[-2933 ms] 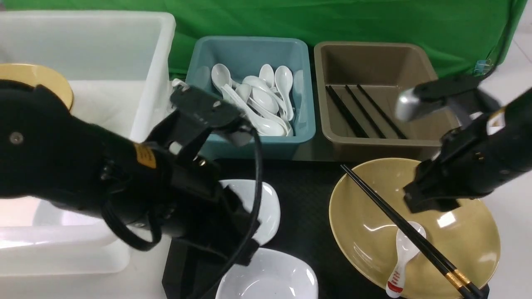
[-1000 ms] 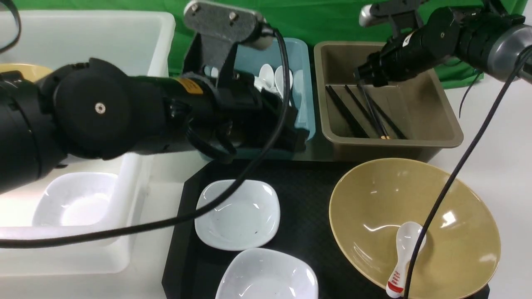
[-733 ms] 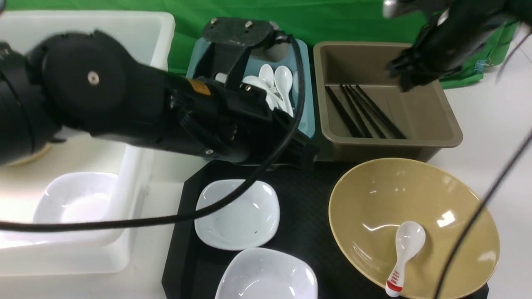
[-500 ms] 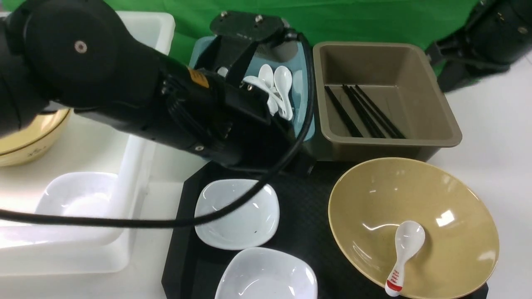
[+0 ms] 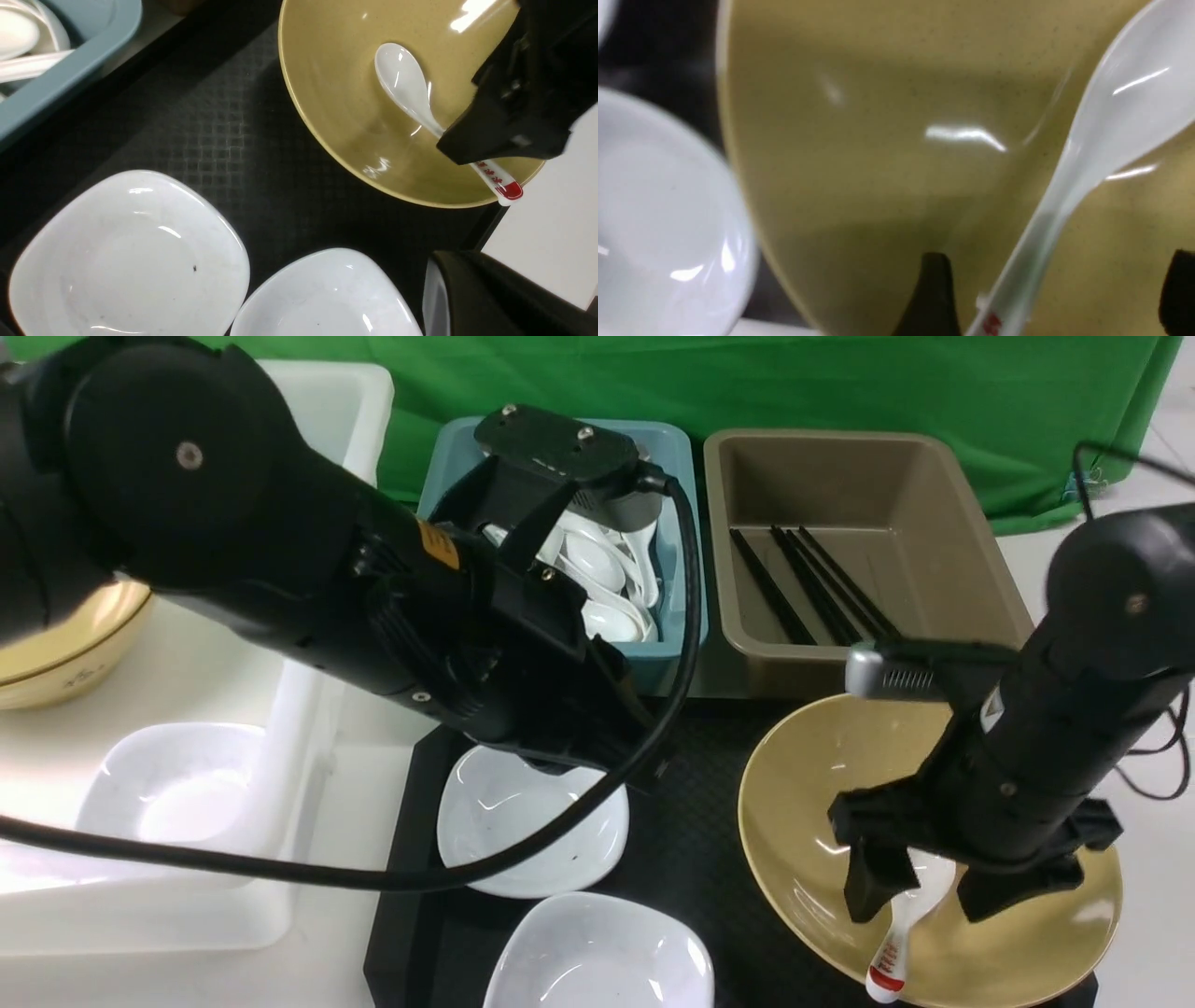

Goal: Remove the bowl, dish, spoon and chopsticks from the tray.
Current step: Use the right arm to grab the soup spoon in the middle, then use the right arm to put the soup spoon into the small storage box in the middle

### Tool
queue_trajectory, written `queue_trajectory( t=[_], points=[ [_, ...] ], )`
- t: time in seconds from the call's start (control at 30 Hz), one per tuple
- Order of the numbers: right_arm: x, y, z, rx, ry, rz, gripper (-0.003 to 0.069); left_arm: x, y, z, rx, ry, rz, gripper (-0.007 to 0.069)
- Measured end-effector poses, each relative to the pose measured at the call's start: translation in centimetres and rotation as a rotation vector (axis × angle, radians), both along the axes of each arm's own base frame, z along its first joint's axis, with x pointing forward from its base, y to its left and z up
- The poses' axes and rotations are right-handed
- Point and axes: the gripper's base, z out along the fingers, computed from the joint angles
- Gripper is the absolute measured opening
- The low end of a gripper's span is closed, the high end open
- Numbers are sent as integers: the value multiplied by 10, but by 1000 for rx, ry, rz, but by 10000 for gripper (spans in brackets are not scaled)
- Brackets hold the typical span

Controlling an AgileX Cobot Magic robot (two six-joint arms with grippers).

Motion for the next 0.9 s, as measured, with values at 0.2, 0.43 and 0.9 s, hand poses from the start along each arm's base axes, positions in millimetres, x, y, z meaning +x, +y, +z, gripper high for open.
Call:
queue_trajectory(
  t=[0.2,0.43,0.9],
  points=[
    [8,6,-30,-42,87,-30,445,0,0,0,5,-3,-1,-6],
    [12,8,-44,-63,114,21,106,0,1,0,13,-7,-4,-6],
    [58,28,83,108,-343,185,71,23,13,7,6,-170,201,-6]
  ],
)
